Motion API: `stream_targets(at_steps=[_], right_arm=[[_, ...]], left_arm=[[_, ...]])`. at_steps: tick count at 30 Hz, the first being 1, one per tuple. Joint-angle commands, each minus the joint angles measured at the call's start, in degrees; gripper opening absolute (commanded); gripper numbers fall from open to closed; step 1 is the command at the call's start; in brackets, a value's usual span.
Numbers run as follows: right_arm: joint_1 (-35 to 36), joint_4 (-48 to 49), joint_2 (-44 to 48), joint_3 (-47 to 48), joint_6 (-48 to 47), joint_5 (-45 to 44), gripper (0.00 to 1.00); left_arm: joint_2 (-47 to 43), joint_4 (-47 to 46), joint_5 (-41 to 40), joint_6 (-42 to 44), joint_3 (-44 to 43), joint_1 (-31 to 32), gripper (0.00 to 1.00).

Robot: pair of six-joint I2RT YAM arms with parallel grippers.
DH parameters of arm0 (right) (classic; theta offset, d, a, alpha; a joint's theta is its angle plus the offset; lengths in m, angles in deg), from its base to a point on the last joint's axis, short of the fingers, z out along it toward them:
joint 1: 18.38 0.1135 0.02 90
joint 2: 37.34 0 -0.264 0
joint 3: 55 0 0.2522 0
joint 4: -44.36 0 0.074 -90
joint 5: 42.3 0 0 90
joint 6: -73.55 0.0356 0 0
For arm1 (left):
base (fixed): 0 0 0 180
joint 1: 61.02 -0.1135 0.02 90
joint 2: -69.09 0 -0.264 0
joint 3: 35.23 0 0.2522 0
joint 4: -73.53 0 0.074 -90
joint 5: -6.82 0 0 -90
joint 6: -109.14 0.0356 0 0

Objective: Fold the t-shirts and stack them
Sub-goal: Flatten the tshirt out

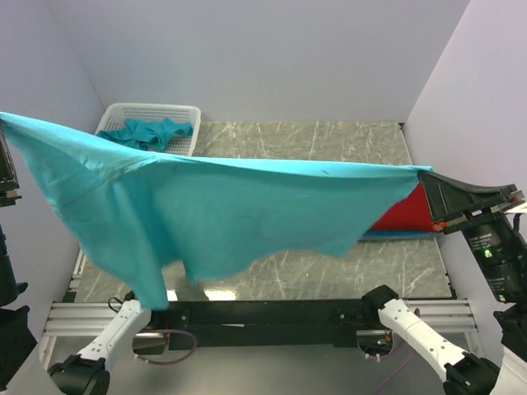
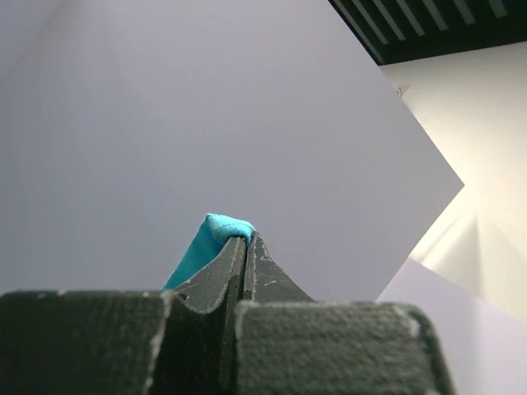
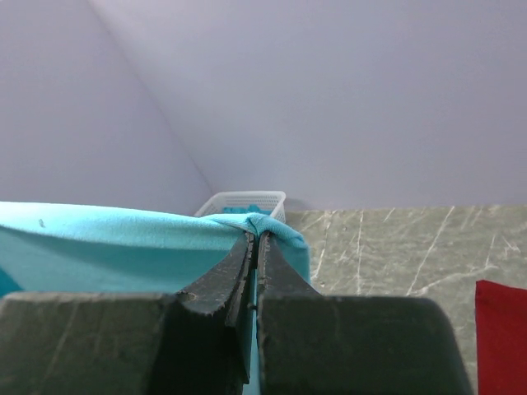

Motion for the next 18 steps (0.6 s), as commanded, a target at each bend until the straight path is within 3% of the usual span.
stream_targets(at_steps=[1, 4, 12, 16, 18], right_arm=[[-0.21, -0.64, -0.28, -1.50, -1.52, -1.04, 0.00], [-0.21, 1.12, -0.97, -5.63, -1.70, -3.85, 0.00], [-0.64, 9.35, -8.79, -19.95, -1.18, -19.67, 0.00], [-5.54, 17.81, -16.50, -32.86, -0.91, -14.60, 0.00], [-7.76, 23.93, -20.29, -36.65, -1.08, -8.99, 0.00]], left_arm=[[1.61, -2.17, 1.82, 4.16, -0.09, -0.25, 0.01], [2.22, -4.10, 1.73, 5.31, 3.86, -0.16, 0.01], [11.70, -13.06, 5.32, 10.59, 28.29, 0.01, 0.01], [19.61, -20.35, 12.70, 7.95, 42.59, 0.01, 0.01], [24.44, -24.84, 12.54, 8.21, 46.05, 0.10, 0.01]])
